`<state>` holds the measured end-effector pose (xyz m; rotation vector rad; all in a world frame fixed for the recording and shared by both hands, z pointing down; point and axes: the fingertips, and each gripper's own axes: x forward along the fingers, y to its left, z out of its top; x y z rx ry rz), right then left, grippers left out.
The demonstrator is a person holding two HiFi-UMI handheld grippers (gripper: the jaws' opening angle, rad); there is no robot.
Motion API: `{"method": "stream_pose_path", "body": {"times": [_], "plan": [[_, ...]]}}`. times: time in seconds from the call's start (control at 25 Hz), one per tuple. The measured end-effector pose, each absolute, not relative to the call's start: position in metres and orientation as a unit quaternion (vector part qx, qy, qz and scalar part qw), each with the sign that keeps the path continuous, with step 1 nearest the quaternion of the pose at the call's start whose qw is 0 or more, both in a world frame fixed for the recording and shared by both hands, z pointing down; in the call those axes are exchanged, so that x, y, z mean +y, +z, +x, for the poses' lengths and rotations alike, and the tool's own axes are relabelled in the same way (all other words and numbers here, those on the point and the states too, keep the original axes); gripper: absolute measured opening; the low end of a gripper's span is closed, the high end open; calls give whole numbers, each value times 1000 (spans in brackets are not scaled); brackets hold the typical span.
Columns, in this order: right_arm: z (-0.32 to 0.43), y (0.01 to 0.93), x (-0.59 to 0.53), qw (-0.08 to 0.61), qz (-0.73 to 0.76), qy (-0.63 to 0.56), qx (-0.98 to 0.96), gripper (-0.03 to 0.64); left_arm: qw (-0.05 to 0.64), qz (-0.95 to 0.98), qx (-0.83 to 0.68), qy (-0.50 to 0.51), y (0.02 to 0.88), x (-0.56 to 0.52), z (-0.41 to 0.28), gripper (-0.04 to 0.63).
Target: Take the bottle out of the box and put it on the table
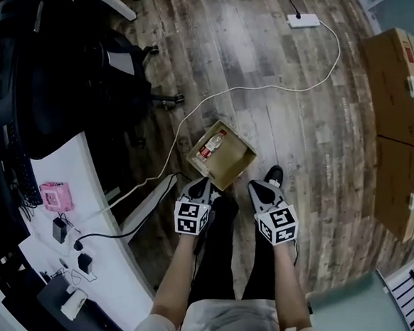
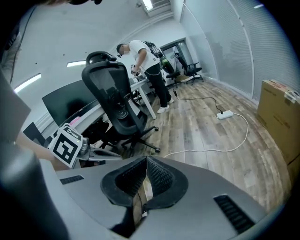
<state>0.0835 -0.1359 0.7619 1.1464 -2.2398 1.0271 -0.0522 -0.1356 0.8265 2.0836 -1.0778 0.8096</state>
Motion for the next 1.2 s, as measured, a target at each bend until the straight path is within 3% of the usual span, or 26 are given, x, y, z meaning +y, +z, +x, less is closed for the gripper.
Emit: {"method": "stream_pose_path", "body": {"times": [0.68,0.92,1.2], "plan": [[87,951,-108,215,376,391,-812,41,308,793,-335,406,1082,-127,-46,20],[87,1004,-120,204,372,398,-813,41,328,766,-326,446,1165,-128,-58,73],[76,1037,-127,206,360,399,-818,41,304,772,-307,466,1210,-124,-55,147]]}}
